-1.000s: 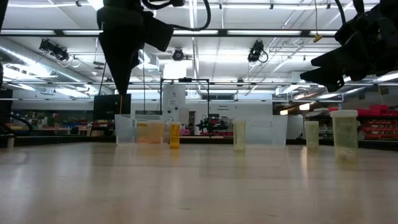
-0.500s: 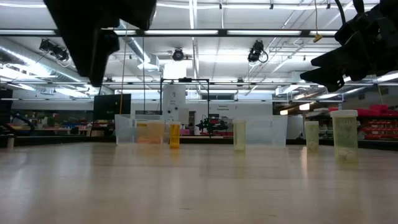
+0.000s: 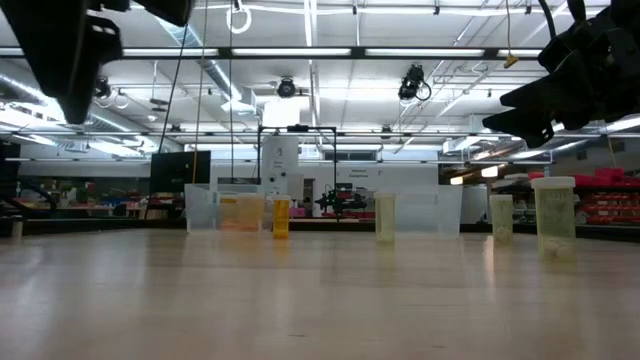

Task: Pick and place medicine bottles into bin by pill shape (circle, oval)
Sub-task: Put the large orange pill bottle into the left transparent bin

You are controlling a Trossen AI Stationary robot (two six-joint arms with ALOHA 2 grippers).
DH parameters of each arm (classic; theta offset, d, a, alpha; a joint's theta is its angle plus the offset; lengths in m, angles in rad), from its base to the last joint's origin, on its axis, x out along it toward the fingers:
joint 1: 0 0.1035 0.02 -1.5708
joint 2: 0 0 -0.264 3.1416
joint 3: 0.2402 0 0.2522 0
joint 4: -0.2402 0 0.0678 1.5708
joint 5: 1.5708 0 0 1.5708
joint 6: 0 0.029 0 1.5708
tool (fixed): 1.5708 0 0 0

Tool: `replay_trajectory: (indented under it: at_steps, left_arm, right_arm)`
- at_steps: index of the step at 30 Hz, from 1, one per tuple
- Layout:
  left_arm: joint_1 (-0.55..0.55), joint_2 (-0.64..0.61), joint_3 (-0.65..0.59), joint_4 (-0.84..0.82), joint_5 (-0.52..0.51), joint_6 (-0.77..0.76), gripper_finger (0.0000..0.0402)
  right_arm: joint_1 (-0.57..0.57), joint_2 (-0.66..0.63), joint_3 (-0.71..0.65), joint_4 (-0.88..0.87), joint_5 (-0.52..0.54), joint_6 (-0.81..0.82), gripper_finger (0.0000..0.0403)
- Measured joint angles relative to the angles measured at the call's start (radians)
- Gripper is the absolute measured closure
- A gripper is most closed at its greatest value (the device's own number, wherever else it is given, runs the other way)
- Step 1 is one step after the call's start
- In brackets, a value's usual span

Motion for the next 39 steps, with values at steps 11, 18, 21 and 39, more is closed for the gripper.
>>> replay_trajectory:
  at_steps: [11, 18, 21, 39]
  left_arm:
    - [-0.134, 0.000, 0.000, 0.000, 0.040, -0.427, 0.0100]
    - [-0.214, 0.000, 0.000, 0.002, 0.043, -0.647, 0.0100]
    - [-0.243, 0.000, 0.000, 0.013, 0.043, -0.719, 0.0099]
    - [-0.352, 0.000, 0.000, 0.056, 0.044, -1.009, 0.0100]
  right_arm:
    - [0.000, 0.000, 0.000, 0.000, 0.000, 0.000, 0.0118]
    - [0.000, 0.000, 0.000, 0.000, 0.000, 0.000, 0.0118]
    - [0.000, 0.000, 0.000, 0.000, 0.000, 0.000, 0.0118]
    - [0.000, 0.000, 0.000, 0.000, 0.000, 0.000, 0.0118]
